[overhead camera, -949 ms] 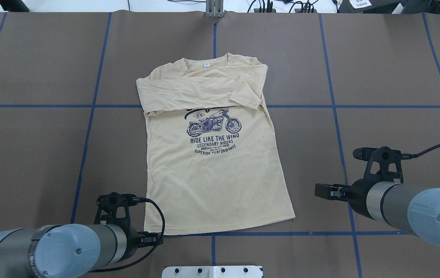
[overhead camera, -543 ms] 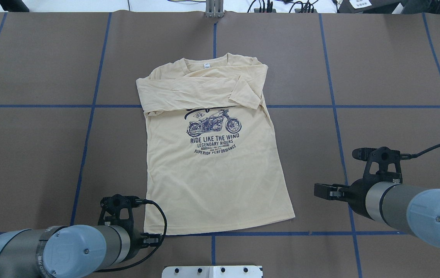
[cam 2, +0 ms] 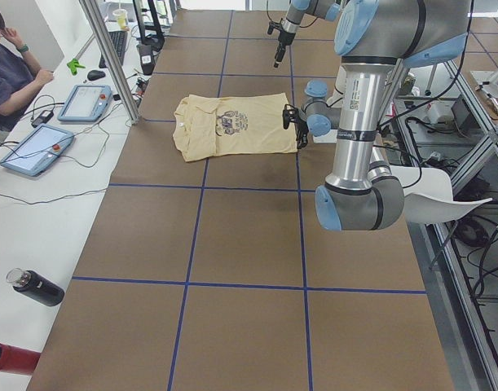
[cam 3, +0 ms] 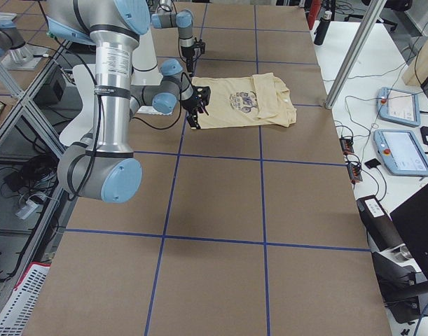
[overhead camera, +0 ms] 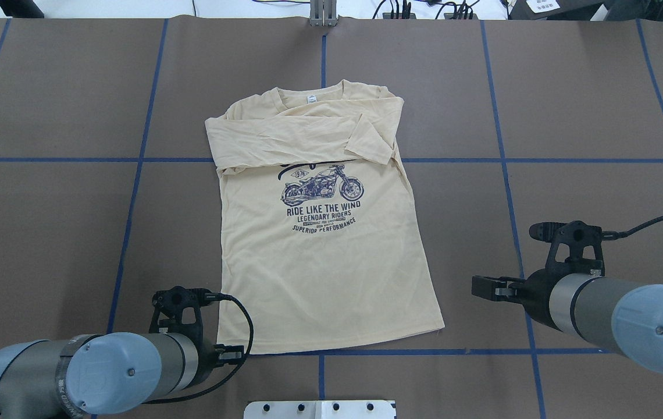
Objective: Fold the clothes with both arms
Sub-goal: 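Grasp the two hem corners with the left and right grippers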
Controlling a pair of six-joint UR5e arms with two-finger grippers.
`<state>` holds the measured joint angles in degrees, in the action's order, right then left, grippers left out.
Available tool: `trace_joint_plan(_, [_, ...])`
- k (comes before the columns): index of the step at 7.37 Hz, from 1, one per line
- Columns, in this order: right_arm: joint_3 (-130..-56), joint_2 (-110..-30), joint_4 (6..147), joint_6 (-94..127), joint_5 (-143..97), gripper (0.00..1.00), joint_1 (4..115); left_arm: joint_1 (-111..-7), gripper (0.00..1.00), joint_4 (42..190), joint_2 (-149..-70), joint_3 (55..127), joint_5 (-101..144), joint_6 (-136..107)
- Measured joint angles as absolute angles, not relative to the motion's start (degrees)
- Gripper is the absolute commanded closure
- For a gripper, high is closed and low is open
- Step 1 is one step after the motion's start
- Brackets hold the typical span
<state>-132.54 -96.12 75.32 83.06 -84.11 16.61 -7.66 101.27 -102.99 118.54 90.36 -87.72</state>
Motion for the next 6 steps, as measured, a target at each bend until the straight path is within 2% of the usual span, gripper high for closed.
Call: trace_joint_plan(6, [-132.5, -96.1, 75.3, 83.1, -84.1, 0.0, 16.6, -8.6, 0.49, 107.9, -102.8, 114.1, 90.3, -87.5])
